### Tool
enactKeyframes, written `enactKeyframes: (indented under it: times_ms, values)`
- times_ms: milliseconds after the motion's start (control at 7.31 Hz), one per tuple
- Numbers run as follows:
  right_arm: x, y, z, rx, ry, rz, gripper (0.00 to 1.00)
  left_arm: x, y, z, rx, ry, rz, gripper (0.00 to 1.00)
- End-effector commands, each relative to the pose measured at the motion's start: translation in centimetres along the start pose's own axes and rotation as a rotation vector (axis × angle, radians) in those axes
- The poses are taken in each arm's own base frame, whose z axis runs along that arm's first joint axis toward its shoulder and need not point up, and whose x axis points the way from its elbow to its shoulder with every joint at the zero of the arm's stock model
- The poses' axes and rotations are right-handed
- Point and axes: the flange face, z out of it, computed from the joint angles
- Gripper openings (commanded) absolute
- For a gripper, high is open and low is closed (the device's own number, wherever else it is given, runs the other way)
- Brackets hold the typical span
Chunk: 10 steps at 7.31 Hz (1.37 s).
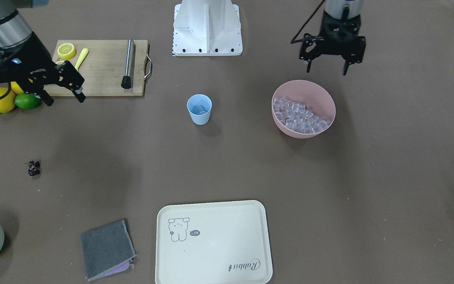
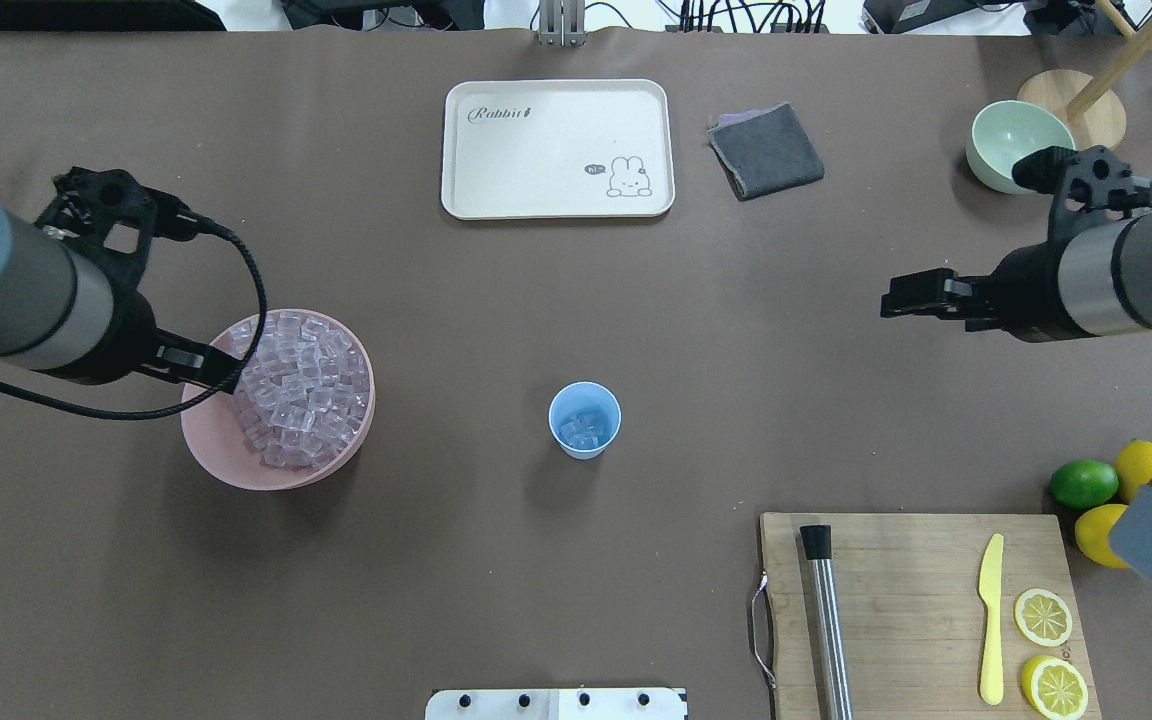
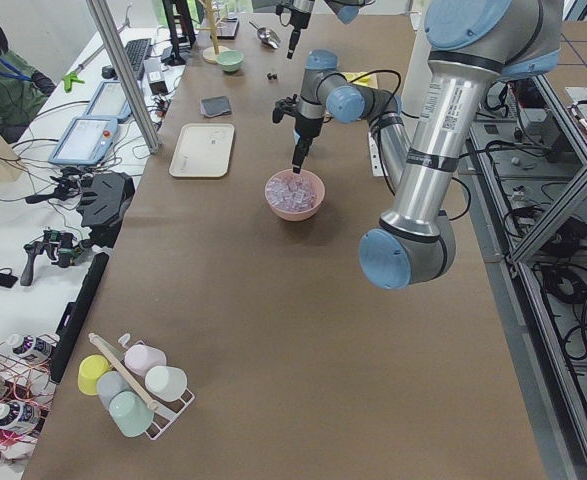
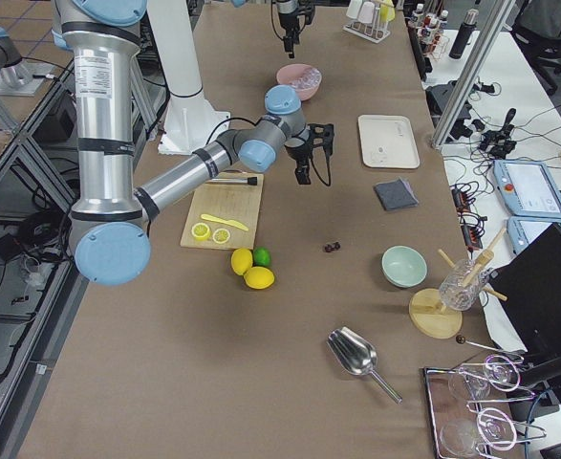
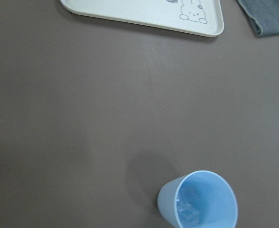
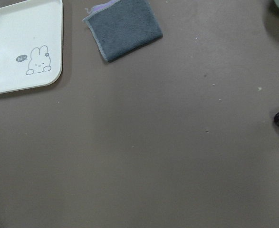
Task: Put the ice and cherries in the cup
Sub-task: 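Withdraw the left gripper to rest while the right gripper moves toward the cherries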
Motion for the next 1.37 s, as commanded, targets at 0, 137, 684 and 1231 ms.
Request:
enactKeyframes:
  times_ms: [0, 137, 684, 1231]
  values:
    - [-4.5, 1.2, 1.5, 0.008, 0.040, 0.016, 1.00, -15.8, 2.6, 2.5, -0.182, 0.001, 0.037, 0.98]
    - [-6.5, 1.4, 1.9, 0.006, 0.071, 0.012, 1.00, -25.3, 2.3, 1.7, -0.164, -0.030, 0.077, 0.98]
    - [-7.5, 4.3, 6.2, -0.043, 0.161, -0.042, 1.00, -45.2, 6.7, 0.4, -0.135, 0.031, 0.011, 0.98]
    - [-3.7, 1.8, 9.2, -0.083, 0.235, -0.303, 1.00, -45.6, 6.8, 0.5, -0.132, 0.037, 0.012, 0.98]
